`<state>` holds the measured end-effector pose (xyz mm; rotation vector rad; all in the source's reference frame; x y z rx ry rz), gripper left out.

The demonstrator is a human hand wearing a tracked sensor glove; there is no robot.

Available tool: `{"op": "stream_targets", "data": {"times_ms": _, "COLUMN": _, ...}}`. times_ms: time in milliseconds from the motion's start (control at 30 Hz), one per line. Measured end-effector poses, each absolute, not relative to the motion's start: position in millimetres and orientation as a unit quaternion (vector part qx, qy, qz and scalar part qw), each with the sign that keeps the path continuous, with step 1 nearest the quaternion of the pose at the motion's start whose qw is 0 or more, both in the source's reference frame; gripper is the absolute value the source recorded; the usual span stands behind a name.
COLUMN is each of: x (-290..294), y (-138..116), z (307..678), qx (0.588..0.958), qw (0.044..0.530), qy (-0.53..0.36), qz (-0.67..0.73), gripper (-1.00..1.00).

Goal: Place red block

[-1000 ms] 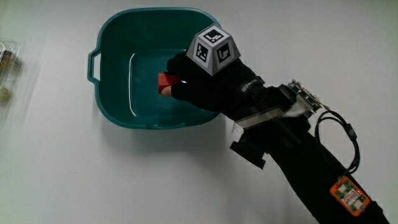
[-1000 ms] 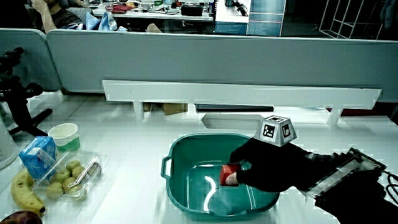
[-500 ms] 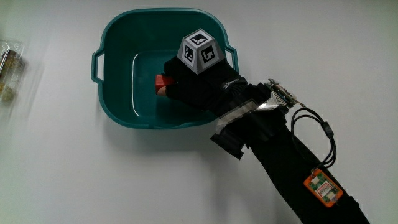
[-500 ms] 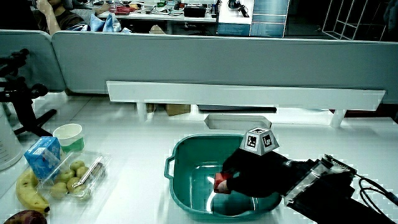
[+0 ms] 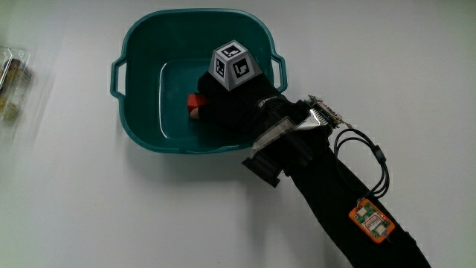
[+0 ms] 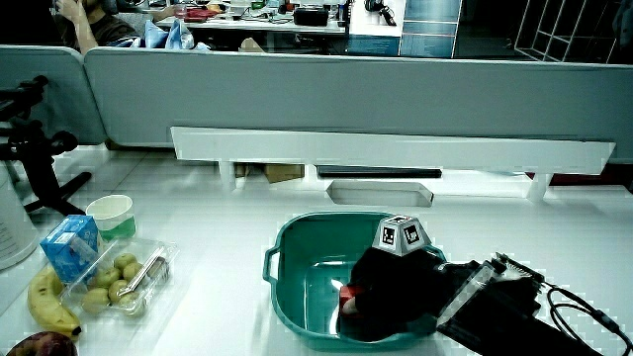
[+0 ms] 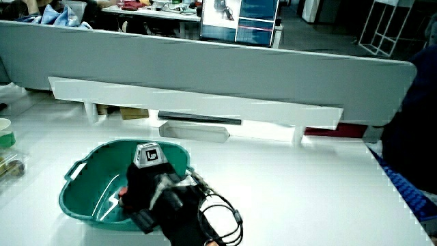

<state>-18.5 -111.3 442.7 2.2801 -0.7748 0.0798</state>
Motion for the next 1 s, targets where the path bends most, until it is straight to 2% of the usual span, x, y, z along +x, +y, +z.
{"op": "stream_targets", "data": {"times_ms": 100, "x": -18.8, "y": -110.6, "z": 441.9, "qx": 0.881, "qw": 0.361, "qy": -0.303, "qz": 0.032, "gripper": 0.00}}
{"op": "stream_targets", "data": {"times_ms": 367, "x": -13.1, "y": -107.9, "z": 438.8, "qx": 0.876, "qw": 0.383, "qy": -0.289, "qz": 0.045, "gripper": -0.47}}
{"op": "stream_targets", "data": {"times_ms": 467, "x": -5.7, "y": -104.0, "z": 425.4, "qx": 0.875, "qw": 0.381, "qy": -0.291, "qz": 0.067, "gripper": -0.65}}
{"op": "stream_targets", "data": {"times_ms": 533, "x": 2.2, "y": -100.3, "z": 420.9, "qx": 0.890, "qw": 0.351, "qy": -0.282, "qz": 0.070, "gripper": -0.76}}
{"op": "stream_targets", "data": {"times_ms": 667, "x": 16.9, "y": -82.4, "z": 394.6, "qx": 0.889, "qw": 0.313, "qy": -0.320, "qz": 0.099, "gripper": -1.00}}
{"op": "stream_targets", "data": {"times_ms": 700, "x": 20.5, "y": -77.7, "z": 390.5, "qx": 0.899, "qw": 0.288, "qy": -0.319, "qz": 0.090, "gripper": -1.00}}
{"op": "stream_targets", "data": {"times_ms": 733, "x": 26.3, "y": -74.9, "z": 399.4, "qx": 0.906, "qw": 0.300, "qy": -0.290, "qz": 0.072, "gripper": -1.00}}
{"op": "stream_targets", "data": {"times_ms": 767, "x": 29.5, "y": -69.0, "z": 389.3, "qx": 0.890, "qw": 0.314, "qy": -0.317, "qz": 0.095, "gripper": -1.00}}
{"op": "stream_targets", "data": {"times_ms": 833, "x": 33.8, "y": -61.0, "z": 367.1, "qx": 0.888, "qw": 0.294, "qy": -0.336, "qz": 0.110, "gripper": -1.00}}
{"op": "stream_targets", "data": {"times_ms": 900, "x": 42.8, "y": -56.1, "z": 374.6, "qx": 0.896, "qw": 0.289, "qy": -0.321, "qz": 0.101, "gripper": -1.00}}
{"op": "stream_targets", "data": {"times_ms": 933, "x": 47.1, "y": -53.1, "z": 376.9, "qx": 0.893, "qw": 0.302, "qy": -0.320, "qz": 0.098, "gripper": -1.00}}
{"op": "stream_targets", "data": {"times_ms": 967, "x": 47.2, "y": -47.6, "z": 353.4, "qx": 0.877, "qw": 0.330, "qy": -0.330, "qz": 0.113, "gripper": -1.00}}
{"op": "stream_targets", "data": {"times_ms": 1000, "x": 51.3, "y": -43.3, "z": 352.0, "qx": 0.877, "qw": 0.329, "qy": -0.329, "qz": 0.116, "gripper": -1.00}}
